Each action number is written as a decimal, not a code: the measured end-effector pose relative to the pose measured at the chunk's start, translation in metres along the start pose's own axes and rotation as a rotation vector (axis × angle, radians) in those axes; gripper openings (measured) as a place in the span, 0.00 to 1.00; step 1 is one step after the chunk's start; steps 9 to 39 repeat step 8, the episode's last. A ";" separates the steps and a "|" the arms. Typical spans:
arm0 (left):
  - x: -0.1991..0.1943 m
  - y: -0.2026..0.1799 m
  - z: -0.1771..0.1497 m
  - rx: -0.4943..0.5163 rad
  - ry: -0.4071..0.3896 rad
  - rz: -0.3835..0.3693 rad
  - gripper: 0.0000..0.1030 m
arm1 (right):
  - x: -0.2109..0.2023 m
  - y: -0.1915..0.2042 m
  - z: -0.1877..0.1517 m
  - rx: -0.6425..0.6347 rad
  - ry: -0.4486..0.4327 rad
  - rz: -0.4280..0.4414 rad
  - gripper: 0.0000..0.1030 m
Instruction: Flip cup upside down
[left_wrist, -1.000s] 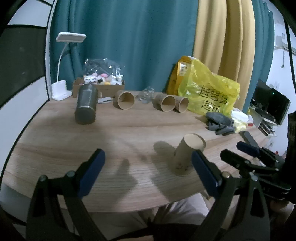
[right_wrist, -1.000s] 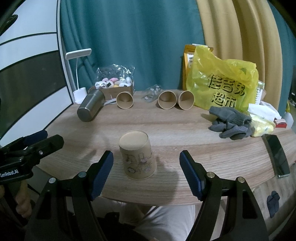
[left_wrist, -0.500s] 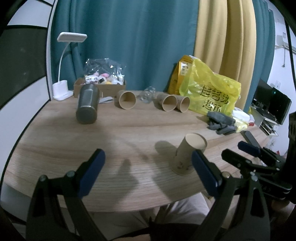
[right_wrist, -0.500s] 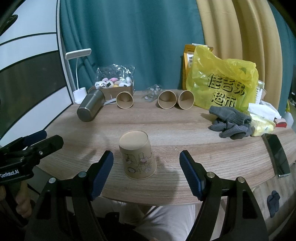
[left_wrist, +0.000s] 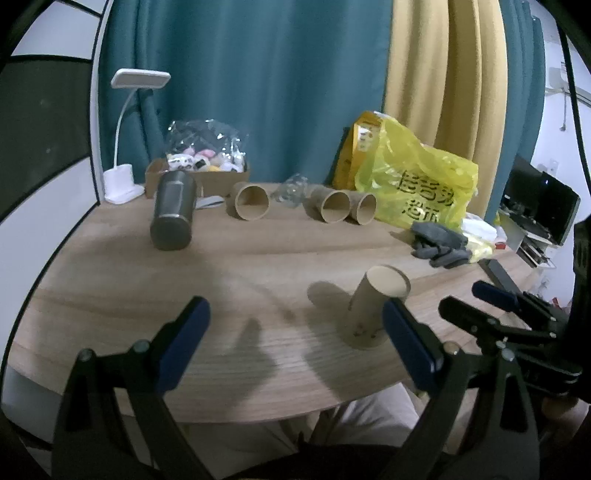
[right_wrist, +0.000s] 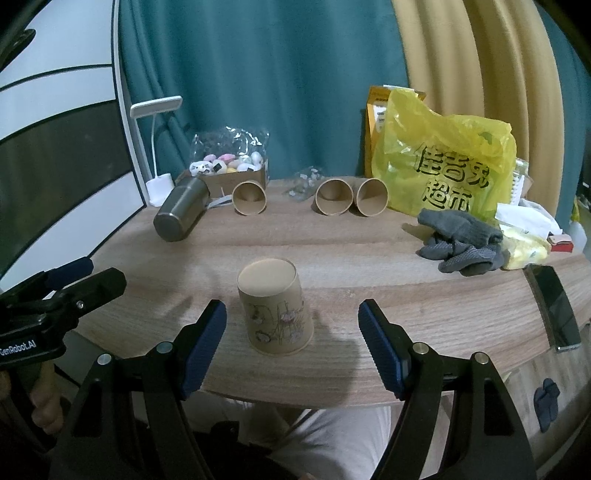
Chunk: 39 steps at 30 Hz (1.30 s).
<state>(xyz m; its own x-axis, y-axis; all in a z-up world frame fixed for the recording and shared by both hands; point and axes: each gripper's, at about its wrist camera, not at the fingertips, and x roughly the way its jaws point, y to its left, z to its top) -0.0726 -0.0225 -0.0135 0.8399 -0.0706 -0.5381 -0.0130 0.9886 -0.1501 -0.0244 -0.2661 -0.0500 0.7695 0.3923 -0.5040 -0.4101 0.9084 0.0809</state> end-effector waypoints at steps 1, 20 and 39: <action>0.000 0.000 0.000 0.002 0.000 -0.003 0.93 | 0.000 -0.001 0.000 0.001 -0.001 -0.001 0.75; -0.002 0.000 0.001 0.010 -0.006 -0.009 0.93 | -0.001 -0.002 -0.001 0.002 0.002 0.002 0.75; -0.002 0.000 0.001 0.010 -0.006 -0.009 0.93 | -0.001 -0.002 -0.001 0.002 0.002 0.002 0.75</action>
